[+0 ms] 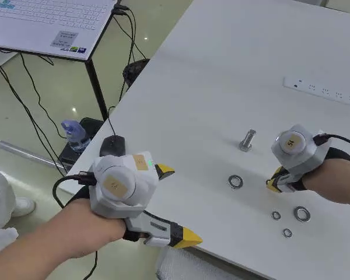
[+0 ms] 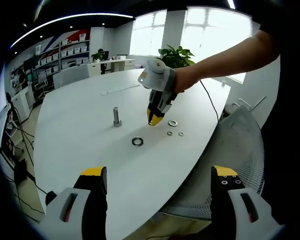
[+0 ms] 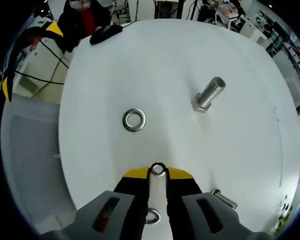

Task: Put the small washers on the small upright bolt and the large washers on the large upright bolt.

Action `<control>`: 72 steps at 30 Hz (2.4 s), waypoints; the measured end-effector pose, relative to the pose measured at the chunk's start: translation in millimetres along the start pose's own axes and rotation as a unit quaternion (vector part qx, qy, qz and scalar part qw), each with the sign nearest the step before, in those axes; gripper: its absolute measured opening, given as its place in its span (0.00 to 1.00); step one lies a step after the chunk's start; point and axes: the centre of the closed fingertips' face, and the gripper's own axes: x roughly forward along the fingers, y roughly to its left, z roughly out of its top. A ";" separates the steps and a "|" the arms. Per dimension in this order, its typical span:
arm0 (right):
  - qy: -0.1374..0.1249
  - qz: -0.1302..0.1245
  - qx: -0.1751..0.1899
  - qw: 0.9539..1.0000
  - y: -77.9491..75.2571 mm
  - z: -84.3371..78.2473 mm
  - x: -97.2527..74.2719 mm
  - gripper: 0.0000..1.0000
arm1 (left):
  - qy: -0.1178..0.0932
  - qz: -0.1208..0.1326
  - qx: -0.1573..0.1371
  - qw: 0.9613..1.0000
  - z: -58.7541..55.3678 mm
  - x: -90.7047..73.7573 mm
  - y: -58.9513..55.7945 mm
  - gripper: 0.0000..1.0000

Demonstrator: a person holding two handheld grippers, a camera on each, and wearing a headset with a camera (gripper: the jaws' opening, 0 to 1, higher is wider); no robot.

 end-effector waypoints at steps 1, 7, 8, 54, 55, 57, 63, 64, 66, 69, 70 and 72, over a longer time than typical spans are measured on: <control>-0.001 0.000 0.003 1.000 -1.1 -2.9 -2.8 0.13 | -0.005 -0.002 -0.004 1.000 2.3 0.5 0.5 0.86; 0.001 -0.001 0.018 1.000 -8.4 -20.9 -13.9 0.13 | -0.006 0.001 -0.001 1.000 7.9 5.1 6.4 0.86; 0.004 -0.002 0.018 1.000 -9.9 -25.9 -15.4 0.13 | -0.004 0.001 0.001 1.000 8.0 5.6 6.7 0.86; -0.021 -0.042 0.058 0.997 -95.5 -45.9 -60.6 0.13 | 0.033 0.005 0.030 0.999 7.4 26.8 16.2 0.85; -0.021 -0.041 0.058 0.997 -95.8 -45.5 -59.9 0.13 | 0.033 0.004 0.030 0.999 7.5 27.3 15.8 0.86; -0.020 -0.040 0.058 0.997 -95.9 -45.2 -58.5 0.13 | 0.032 0.002 0.029 0.999 7.9 28.2 15.4 0.87; -0.018 -0.034 0.061 0.997 -94.1 -44.7 -53.9 0.13 | 0.026 -0.004 0.026 0.999 9.7 30.1 13.5 0.89; -0.017 -0.033 0.061 0.997 -93.8 -44.3 -53.3 0.13 | 0.026 -0.005 0.026 0.999 9.6 30.3 13.4 0.89; -0.017 -0.033 0.061 0.997 -94.1 -43.8 -52.3 0.13 | 0.027 -0.005 0.025 0.999 9.3 30.6 13.3 0.90; -0.015 -0.033 0.061 0.997 -94.7 -43.6 -50.8 0.13 | 0.028 -0.006 0.026 0.999 8.9 30.8 13.4 0.89; -0.014 -0.033 0.061 0.997 -95.0 -43.8 -50.0 0.13 | 0.029 -0.007 0.026 0.999 8.4 30.8 13.7 0.89; -0.011 -0.032 0.061 0.998 -95.0 -44.8 -48.3 0.13 | 0.030 -0.006 0.026 0.999 7.8 30.9 14.3 0.89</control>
